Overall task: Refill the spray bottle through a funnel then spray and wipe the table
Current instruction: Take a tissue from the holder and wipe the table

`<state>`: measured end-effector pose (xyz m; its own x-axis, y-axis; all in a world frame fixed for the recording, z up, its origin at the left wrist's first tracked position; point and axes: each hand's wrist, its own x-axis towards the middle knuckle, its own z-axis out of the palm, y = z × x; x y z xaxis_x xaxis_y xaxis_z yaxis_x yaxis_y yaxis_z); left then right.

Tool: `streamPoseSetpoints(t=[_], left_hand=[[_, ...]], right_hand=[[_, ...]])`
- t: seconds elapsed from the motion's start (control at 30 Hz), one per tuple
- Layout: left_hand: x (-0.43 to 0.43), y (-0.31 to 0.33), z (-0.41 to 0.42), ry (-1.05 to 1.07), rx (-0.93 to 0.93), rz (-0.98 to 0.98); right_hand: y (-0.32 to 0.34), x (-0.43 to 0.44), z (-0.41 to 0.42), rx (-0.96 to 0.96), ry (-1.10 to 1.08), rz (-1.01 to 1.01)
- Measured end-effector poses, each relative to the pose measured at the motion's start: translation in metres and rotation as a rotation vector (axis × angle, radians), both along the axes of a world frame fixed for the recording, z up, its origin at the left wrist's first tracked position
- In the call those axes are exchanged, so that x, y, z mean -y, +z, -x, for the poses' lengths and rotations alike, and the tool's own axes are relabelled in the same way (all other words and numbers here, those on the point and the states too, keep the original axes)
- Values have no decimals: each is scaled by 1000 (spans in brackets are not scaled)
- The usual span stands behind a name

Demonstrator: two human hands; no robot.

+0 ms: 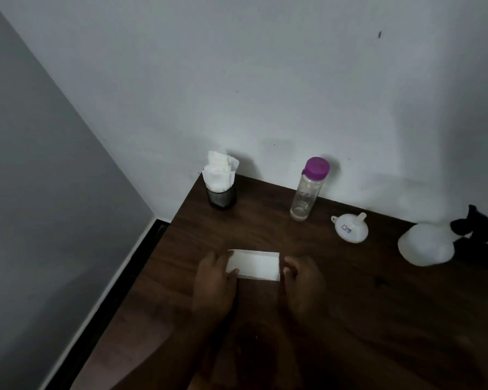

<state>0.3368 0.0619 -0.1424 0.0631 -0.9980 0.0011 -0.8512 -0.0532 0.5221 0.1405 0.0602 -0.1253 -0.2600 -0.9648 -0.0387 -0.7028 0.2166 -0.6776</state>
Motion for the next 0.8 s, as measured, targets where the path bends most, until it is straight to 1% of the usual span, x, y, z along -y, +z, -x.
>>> streamPoseSetpoints(t=[0.1, 0.2, 0.3, 0.33, 0.4, 0.5, 0.57, 0.67, 0.8], left_hand=[[-12, 1, 13, -188, 171, 50], [-17, -3, 14, -328, 247, 33], [-19, -17, 9, -439, 361, -14], [-20, -18, 8, -462, 369, -28], [-20, -18, 7, -489, 362, -72], [-13, -18, 1, -488, 408, -15], [-5, -19, -5, -471, 389, -51], [11, -20, -17, -453, 394, -91], [28, -18, -36, -411, 387, -70]], right_hand=[[-5, -5, -10, -156, 175, 74], [-13, 1, -26, -182, 403, -37], [-15, 0, -33, -223, 524, -33], [-18, -3, -34, -272, 572, -45], [-21, -7, -37, -478, 680, -15], [-29, -3, -46, -611, 699, -13], [-34, 6, -54, -653, 676, 13], [-31, 23, -69, -645, 665, 74], [-22, 41, -83, -670, 680, 181]])
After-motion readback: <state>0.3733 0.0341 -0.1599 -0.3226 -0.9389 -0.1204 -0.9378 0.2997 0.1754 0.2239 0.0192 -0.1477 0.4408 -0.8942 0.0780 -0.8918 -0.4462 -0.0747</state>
